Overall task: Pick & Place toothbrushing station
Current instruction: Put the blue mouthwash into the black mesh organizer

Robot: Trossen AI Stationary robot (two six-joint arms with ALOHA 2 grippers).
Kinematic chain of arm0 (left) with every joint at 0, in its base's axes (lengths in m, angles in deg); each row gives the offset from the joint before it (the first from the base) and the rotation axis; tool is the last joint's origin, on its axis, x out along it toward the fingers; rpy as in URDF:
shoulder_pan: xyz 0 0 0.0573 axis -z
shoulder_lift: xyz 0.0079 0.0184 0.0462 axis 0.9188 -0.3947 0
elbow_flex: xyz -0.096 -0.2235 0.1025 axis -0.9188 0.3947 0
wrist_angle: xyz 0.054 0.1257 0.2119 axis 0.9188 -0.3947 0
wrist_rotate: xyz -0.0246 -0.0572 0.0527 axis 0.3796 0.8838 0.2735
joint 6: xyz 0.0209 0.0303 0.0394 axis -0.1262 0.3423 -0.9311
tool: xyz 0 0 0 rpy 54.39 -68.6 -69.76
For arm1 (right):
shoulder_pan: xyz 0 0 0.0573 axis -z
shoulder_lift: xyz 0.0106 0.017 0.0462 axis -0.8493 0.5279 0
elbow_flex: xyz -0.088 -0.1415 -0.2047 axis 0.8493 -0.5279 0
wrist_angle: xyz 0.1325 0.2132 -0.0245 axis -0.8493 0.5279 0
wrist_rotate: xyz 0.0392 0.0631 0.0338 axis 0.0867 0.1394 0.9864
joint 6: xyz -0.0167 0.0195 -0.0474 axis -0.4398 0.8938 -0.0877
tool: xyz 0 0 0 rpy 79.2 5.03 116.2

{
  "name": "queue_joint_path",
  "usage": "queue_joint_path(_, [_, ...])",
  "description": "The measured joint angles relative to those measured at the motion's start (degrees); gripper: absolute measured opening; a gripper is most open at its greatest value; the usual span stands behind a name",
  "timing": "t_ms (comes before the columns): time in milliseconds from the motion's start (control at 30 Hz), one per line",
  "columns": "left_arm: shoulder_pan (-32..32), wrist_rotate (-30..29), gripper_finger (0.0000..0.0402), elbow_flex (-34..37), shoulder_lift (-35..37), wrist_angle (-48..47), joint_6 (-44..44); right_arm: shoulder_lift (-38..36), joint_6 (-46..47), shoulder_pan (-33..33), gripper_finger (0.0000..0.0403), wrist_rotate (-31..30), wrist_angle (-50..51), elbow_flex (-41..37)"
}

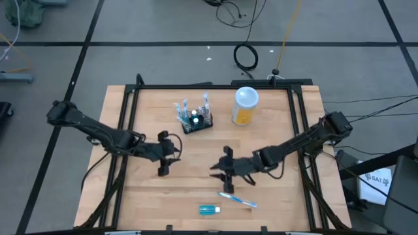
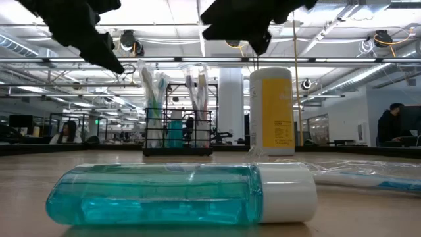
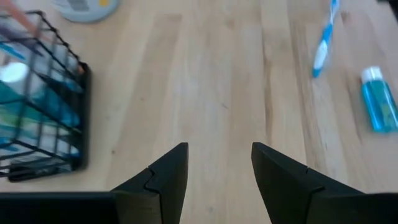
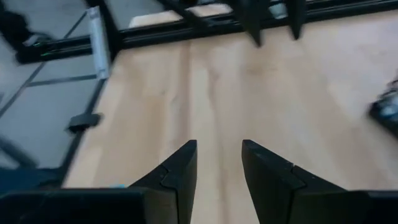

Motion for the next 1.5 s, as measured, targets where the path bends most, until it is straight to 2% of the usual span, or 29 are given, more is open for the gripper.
queue_joint_path(167, [1.69, -0.02, 0.0184, 0.01, -3.74, 1.83, 0.80, 0.12, 1.42, -5.00, 0.0118, -0.02, 2.77, -0.02])
queue_joint_path(300, [3.15, 0.36, 0.0184, 0.01, -7.72, 8.33, 0.83, 1.95, 2.07, -8.48, 0.0118, -0.11, -0.52, -1.61])
queue_joint_path(433, [4.34, 2.39, 0.0184, 0.02, -11.96, 15.18, -3.34, 6.26, 0.07, -10.70, 0.0118, 0.22, -14.08, -4.88])
queue_joint_path(567, [4.84, 2.58, 0.0184, 0.03, -14.34, 17.95, -4.24, 12.10, -1.21, -12.38, 0.0118, 7.24, -26.54, -6.85])
queue_joint_path(667, [4.80, 2.59, 0.0184, 0.03, -15.16, 18.25, -4.03, 15.30, -1.38, -13.47, 0.0118, 9.16, -30.27, -7.04])
queue_joint_path(867, [4.80, 2.86, 0.0184, 0.06, -15.10, 19.04, -1.52, 19.22, 1.40, -14.35, 0.0118, 8.32, -29.93, -6.97])
queue_joint_path(1033, [4.73, 2.89, 0.0184, 0.06, -15.10, 20.22, -1.24, 21.33, 1.45, -15.40, 0.0118, 2.52, -30.00, -6.84])
queue_joint_path(1333, [4.58, 2.80, 0.0184, 0.06, -15.08, 20.61, 3.37, 22.82, 1.96, -15.55, 0.0119, 1.20, -30.02, -6.45])
queue_joint_path(1500, [4.58, 2.80, 0.0184, 0.06, -15.08, 20.61, 5.82, 22.93, 3.36, -15.02, 0.0119, 1.16, -24.81, -3.99])
